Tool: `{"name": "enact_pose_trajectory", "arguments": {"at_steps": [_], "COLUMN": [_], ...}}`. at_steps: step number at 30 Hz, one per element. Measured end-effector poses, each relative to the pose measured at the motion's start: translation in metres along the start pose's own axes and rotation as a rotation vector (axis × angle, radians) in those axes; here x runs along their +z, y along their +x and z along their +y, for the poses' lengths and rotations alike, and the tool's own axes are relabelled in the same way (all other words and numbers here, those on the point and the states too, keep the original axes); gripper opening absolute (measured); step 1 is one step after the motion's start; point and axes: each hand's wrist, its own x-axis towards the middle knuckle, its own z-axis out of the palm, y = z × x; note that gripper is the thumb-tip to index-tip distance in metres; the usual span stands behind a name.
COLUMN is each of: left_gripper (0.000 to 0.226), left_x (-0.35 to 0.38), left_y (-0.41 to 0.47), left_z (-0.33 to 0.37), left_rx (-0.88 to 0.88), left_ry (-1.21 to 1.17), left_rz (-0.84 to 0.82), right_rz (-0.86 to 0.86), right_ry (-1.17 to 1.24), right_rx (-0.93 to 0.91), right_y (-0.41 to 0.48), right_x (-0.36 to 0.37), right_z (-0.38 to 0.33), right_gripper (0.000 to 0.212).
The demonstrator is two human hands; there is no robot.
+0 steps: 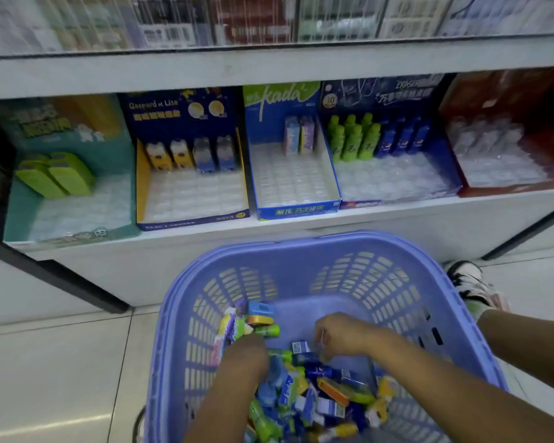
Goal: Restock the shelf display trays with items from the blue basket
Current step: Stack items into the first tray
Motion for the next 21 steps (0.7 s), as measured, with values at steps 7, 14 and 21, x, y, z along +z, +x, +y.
{"name": "enact_pose_trajectory", "arguments": {"at_steps": [7,14,21], "left_gripper": [0.034,0.03,0.015], "left_x": [0.022,0.019,-0.028], "left_y": [0.014,0.01,-0.008], "left_z": [-0.002,0.003,-0.01], "left_rx": [-0.089,-0.046,-0.001], "left_ry": [0.096,0.04,-1.014], "left_rz": [0.046,0.035,-0.031], "right_rz": [-0.265,-0.238,-0.151], "right_ry": [-0.118,-0.08,1.118], "right_rx": [0.009,0.031,-0.012], "right_y": [0.009,0.002,-0.022], "right_x": [0.039,0.04,-0.019], "right_z": [0.01,0.007,-0.006], "right_gripper": [0.038,0.027,0.015]}}
